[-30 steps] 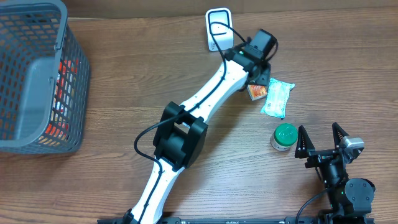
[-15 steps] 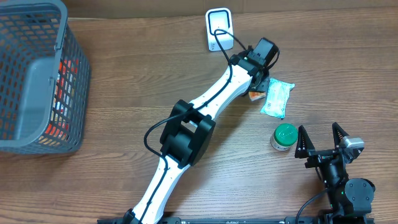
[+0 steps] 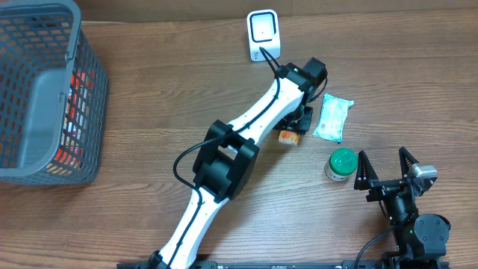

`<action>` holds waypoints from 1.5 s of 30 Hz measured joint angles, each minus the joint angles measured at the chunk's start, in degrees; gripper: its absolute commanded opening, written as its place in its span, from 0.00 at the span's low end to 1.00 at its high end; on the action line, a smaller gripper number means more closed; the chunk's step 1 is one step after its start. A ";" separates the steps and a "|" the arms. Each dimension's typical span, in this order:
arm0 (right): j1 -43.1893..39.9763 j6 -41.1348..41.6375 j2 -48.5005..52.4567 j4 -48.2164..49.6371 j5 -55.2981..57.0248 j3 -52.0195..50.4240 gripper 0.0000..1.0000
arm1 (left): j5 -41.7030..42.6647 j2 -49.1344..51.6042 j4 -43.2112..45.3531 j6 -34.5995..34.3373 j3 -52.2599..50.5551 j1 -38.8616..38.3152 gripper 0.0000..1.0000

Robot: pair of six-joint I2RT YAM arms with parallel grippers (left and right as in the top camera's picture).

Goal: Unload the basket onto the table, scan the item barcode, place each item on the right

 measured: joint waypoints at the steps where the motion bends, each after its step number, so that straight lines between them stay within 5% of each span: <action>1: 0.00 -0.02 0.00 0.00 0.00 0.00 1.00 | -0.02 0.00 -1.25 0.33 0.00 -0.35 0.49; 8: 0.00 0.02 0.00 -0.02 0.00 0.00 1.00 | -1.95 0.00 -5.55 0.98 3.34 -1.88 0.54; 16: 0.00 0.00 0.00 0.00 0.00 0.00 1.00 | -2.95 -1.79 3.23 1.40 9.09 -3.32 0.86; 19: 0.00 0.00 0.00 0.02 0.00 0.00 1.00 | -3.19 -1.86 9.51 1.38 9.11 -4.66 0.90; 27: 0.00 -0.02 0.00 -0.02 0.00 0.00 1.00 | -4.61 -1.38 21.46 1.36 9.11 -5.62 0.82; 33: 0.00 -0.02 0.00 0.00 0.00 0.00 1.00 | -5.68 3.06 23.19 1.60 9.11 -5.49 0.52; 36: 0.00 0.00 0.00 0.00 0.00 0.00 1.00 | -4.79 6.47 24.33 1.33 9.14 -5.49 0.19; 37: 0.00 0.00 0.00 0.02 0.00 0.00 1.00 | -4.66 6.51 24.26 1.40 9.38 -5.51 0.16; 45: 0.00 0.00 0.00 0.00 0.00 0.00 1.00 | -4.74 5.49 13.92 4.87 10.84 -5.53 0.29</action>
